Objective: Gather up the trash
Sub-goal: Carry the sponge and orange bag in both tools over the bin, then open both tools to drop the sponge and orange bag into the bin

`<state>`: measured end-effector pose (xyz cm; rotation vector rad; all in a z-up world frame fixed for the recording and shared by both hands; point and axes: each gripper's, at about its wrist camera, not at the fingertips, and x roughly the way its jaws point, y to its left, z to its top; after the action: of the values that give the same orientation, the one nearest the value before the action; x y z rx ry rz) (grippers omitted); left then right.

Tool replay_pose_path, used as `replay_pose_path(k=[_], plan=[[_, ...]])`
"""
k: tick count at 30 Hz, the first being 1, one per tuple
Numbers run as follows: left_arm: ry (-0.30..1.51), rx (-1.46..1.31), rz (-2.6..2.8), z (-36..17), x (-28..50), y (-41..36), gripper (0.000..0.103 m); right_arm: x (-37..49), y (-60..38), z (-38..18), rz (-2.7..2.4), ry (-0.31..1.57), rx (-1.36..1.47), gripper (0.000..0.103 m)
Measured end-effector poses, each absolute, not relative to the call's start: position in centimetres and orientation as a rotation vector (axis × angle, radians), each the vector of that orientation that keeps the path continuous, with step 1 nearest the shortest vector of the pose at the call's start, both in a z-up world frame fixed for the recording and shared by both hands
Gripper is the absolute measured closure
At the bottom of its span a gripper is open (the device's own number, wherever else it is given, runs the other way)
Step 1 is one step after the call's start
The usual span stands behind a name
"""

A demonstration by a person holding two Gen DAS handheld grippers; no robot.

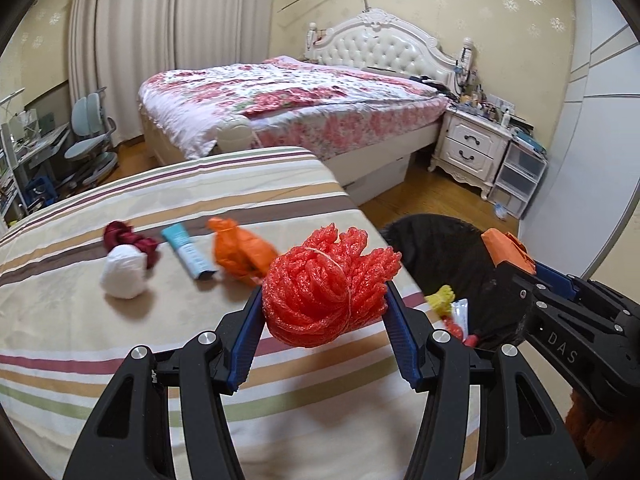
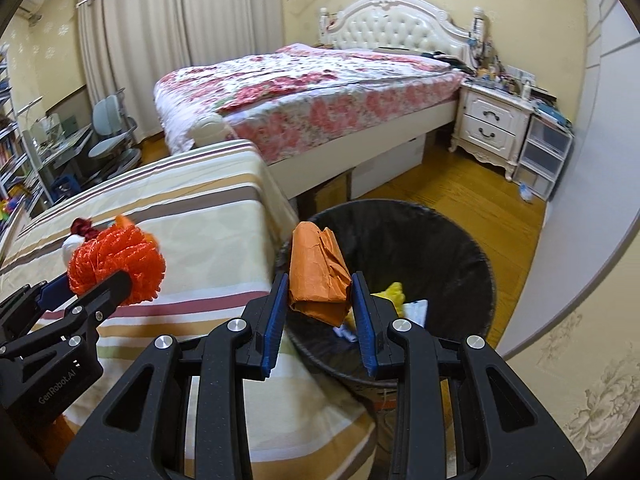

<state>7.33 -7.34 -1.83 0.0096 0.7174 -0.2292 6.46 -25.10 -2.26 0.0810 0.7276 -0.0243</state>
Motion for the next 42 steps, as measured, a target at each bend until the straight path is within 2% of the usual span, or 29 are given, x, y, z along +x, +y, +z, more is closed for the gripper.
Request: replay_pose_path(k=[18, 36, 42], plan=[[0.726, 0.095, -0.283, -2.8, 11.9, -15.3, 0.046, 9.4, -30.7, -3.9, -0.127, 0.746, 0.13, 0.072], [0.762, 0.139, -0.282, -4.5, 14.4, -17.8, 0.045, 11.3, -33.4, -5.5, -0.163, 0.782, 0.168, 0.071], [0.761, 0.15, -0.287, -4.6, 14.3, -17.9, 0.037, 11.7, -33.5, -5.7, -0.165, 0.788, 0.173, 0.069]])
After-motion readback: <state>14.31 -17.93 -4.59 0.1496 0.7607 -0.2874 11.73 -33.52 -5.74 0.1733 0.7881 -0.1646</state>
